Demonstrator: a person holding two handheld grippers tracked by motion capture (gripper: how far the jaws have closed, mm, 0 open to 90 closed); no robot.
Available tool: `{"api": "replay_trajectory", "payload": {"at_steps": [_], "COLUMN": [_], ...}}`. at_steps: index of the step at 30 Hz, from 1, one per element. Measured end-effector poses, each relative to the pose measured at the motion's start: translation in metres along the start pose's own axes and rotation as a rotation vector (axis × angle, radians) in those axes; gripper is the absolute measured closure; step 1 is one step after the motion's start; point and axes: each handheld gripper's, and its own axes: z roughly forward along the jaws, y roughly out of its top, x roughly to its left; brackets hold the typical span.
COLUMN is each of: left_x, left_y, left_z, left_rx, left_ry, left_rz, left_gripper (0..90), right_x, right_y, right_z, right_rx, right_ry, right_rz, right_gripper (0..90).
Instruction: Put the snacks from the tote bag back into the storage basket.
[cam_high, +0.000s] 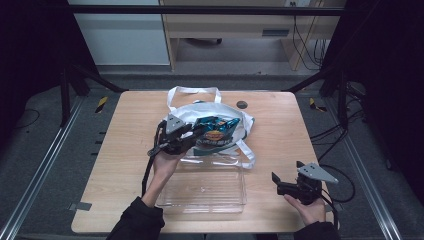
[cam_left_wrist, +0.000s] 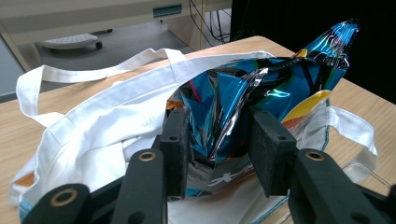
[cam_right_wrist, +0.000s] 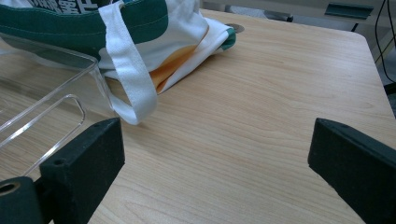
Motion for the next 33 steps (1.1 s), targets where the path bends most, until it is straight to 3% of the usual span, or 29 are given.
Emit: {"api": "replay_trajectory", "payload": {"at_steps": [10, 19, 25, 33], "left_x": [-0.0011, -0.0015, -0.0022, -0.0036], "left_y": [0.0031, 0.0044, 0.0045, 0.0054], "left_z": [0.0059, 0.0068, 0.0062, 0.0052], "left_rx": [-0.002, 0.002, 0.009, -0.008], "left_ry": [-0.019, -0.011, -0.005, 0.0], "left_rz": [-0.006, -0.004, -0.002, -0.043], "left_gripper": [67.2, 83.4, 87.1, 88.5], "right_x": [-0.0001, 0.0, 0.0, -0.0003], "right_y": [-0.0002, -0.0003, -0.0003, -0.0005], "right_z": [0.0006, 0.0007, 0.0008, 0.0006], "right_rx": [0.002, 0.005, 0.006, 0.005], "right_ry": [0.003, 0.007, 0.007, 0.006], "right_rz": [0.001, 0.006, 0.006, 0.004], "right_gripper": [4.1, 4.1, 4.1, 4.2]}}
